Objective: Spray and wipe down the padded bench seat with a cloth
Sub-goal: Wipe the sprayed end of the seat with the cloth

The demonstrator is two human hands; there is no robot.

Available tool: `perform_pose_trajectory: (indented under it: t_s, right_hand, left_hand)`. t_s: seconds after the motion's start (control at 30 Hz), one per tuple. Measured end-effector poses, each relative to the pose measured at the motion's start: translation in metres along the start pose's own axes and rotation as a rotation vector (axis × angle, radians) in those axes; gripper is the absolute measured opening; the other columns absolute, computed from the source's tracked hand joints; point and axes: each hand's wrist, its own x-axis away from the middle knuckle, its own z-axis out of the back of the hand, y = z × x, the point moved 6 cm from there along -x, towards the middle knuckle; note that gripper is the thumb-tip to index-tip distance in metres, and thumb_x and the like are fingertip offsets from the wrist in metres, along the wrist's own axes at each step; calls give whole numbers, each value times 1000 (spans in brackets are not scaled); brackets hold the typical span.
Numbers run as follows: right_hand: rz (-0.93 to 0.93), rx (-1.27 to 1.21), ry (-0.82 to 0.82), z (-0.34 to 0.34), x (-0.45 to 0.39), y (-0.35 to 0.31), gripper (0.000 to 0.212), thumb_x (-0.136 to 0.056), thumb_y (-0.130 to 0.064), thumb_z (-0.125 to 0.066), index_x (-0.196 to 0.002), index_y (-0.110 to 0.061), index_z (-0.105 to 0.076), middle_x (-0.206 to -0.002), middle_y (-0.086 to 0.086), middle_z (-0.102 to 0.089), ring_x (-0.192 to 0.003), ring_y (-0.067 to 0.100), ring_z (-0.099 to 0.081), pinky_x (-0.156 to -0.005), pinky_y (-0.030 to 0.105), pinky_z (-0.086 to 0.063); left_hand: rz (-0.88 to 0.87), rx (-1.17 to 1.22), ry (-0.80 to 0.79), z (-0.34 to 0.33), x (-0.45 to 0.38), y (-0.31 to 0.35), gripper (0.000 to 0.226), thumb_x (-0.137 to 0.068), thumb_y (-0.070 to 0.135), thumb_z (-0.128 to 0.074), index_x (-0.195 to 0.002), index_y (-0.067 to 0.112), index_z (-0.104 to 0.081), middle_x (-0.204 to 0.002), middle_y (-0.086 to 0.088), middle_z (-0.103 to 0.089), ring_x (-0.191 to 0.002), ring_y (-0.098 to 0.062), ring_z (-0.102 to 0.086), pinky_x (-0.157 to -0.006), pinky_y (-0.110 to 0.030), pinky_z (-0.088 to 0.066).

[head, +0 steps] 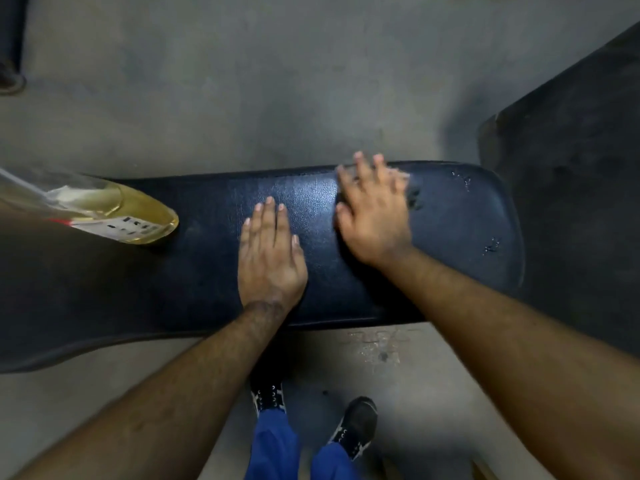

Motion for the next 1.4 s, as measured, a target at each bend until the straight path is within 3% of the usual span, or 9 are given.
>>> perform_pose_trajectory:
  t_s: [0.13, 0.27, 0.43, 0.57, 0.73, 0.87, 1.03, 1.17, 1.4]
  right_hand:
    - [546, 1, -165, -1, 2, -18, 60, -89, -41, -40, -148, -28, -46, -160, 6, -35, -148, 30, -28, -119, 52, -18]
    - [-57, -14, -14, 8, -40, 15, 61, -90, -42, -34, -148, -27, -44, -161, 8, -33, -149, 30, -25, -121, 53, -17]
    - [464, 56, -117, -1, 13, -3, 61, -92, -43, -42, -151, -26, -40, -161, 7, -31, -150, 29, -24, -121, 52, -15]
    - [-231, 30, 43, 10, -17, 28, 64, -90, -43, -40, -150, -22, -40, -161, 14, -29, -149, 37, -22, -120, 59, -13]
    - [345, 54, -70, -3, 42, -7, 64, -92, -45, -43, -152, -26, -38, -162, 7, -30, -150, 31, -23, -120, 54, -18]
    - [-313, 52, 115, 6, 20, 22, 67, -90, -47, -40, -152, -21, -38, -161, 13, -29, -149, 36, -24, -119, 58, -18]
    - [294, 67, -64, -9, 101, -14, 64, -94, -45, -45, -153, -25, -36, -163, 8, -26, -151, 32, -21, -119, 56, -20]
    - [-372, 26, 114, 2, 76, 39, 67, -92, -48, -37, -154, -23, -33, -164, 11, -23, -151, 35, -19, -121, 57, -14]
    - [159, 102, -42, 8, 113, 57, 64, -92, -46, -43, -153, -26, -37, -163, 9, -27, -150, 33, -23, -118, 57, -22]
  left_hand:
    - [1, -6, -27, 0, 0, 0, 56, -97, 28, -32, -145, 1, -41, -155, -16, -36, -146, -29, -29, -121, -44, -18]
    - [3, -19, -29, -1, -1, 0, 56, -95, 28, -33, -144, 1, -43, -154, -16, -37, -145, -29, -30, -120, -44, -19]
    - [8, -19, -57, -1, 0, 0, 57, -96, 29, -32, -146, 1, -41, -156, -16, -34, -147, -28, -27, -121, -44, -17]
    - [3, -16, -47, -3, -1, -1, 57, -96, 28, -33, -145, 1, -41, -155, -17, -35, -146, -30, -29, -121, -44, -18]
    - [-4, 5, -67, 0, -1, 1, 57, -95, 28, -32, -145, 0, -41, -155, -18, -34, -145, -32, -29, -120, -45, -19]
    - [-4, 8, -66, -3, 0, -2, 58, -95, 28, -31, -145, 0, -40, -155, -17, -34, -145, -32, -29, -121, -45, -17]
    - [-8, 23, -97, 3, -1, 1, 58, -95, 28, -31, -145, 0, -39, -156, -18, -33, -146, -32, -28, -121, -45, -16]
    - [-16, -3, -94, 1, 0, 1, 56, -95, 25, -32, -145, 0, -39, -154, -20, -35, -145, -33, -29, -121, -45, -16]
    - [-230, 143, -105, 12, 4, 65, 57, -87, 14, -34, -141, 0, -45, -150, -19, -43, -142, -32, -35, -120, -44, -22]
